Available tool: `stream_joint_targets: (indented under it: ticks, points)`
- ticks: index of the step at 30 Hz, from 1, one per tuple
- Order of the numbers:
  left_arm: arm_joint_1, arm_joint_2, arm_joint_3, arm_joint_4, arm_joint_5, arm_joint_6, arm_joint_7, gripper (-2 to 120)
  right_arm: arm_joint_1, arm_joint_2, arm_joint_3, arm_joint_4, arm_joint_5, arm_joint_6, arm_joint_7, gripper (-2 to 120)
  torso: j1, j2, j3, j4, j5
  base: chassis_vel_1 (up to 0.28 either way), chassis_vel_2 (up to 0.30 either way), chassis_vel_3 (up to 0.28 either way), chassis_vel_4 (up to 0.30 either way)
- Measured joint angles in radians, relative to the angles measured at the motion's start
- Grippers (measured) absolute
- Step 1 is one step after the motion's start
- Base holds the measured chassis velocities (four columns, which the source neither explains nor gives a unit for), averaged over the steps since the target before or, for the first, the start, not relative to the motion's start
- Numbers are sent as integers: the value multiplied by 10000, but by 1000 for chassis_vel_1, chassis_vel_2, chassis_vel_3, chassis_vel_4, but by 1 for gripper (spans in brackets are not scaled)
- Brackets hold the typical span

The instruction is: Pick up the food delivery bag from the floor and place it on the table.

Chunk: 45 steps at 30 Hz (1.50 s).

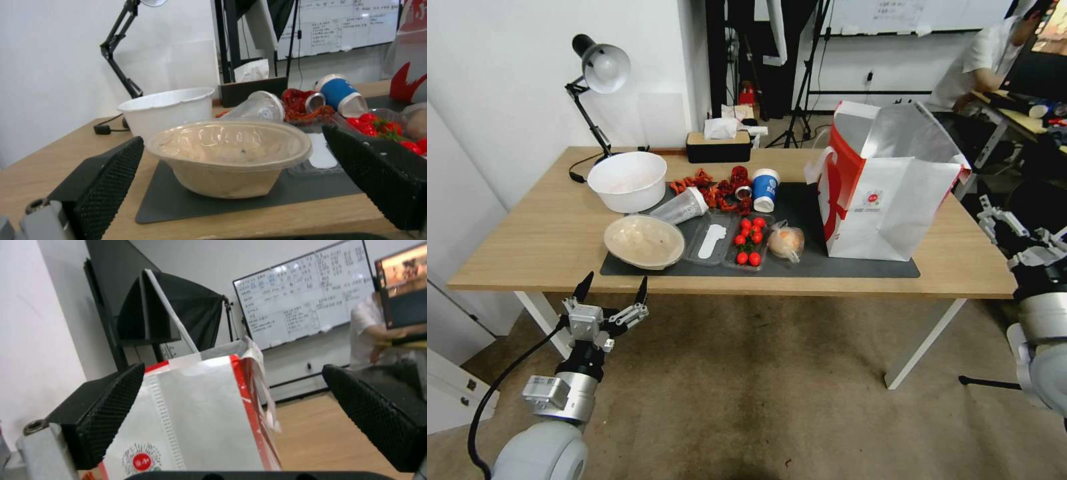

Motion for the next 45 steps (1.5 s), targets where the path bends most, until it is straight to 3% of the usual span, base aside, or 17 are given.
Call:
stream_joint_targets:
  ticks: [8, 13, 21, 45]
  points:
    - [-37, -5, -10, 217, -41, -206, 64, 100, -692, 788, -22, 116, -2202, 103, -481, 100, 0, 0, 0, 0, 0, 0, 0, 0, 0]
    - [-55, 31, -23, 303, -96, -301, 88, 100, -951, 1269, -184, 13, -2780, 170, -749, 100, 0, 0, 0, 1, 0, 0, 0, 0, 0]
    - [-101, -13, -23, 628, -59, -479, 90, 100, -1170, 2132, -662, -892, -4352, 806, -1620, 100, -1, 0, 0, 0, 1, 0, 0, 0, 0]
    - [-276, -20, -35, 1030, 64, -651, 75, 100, -1220, 2970, -1128, -1740, -5359, 1473, -1948, 100, 0, -1, 0, 1, 1, 0, 0, 0, 0]
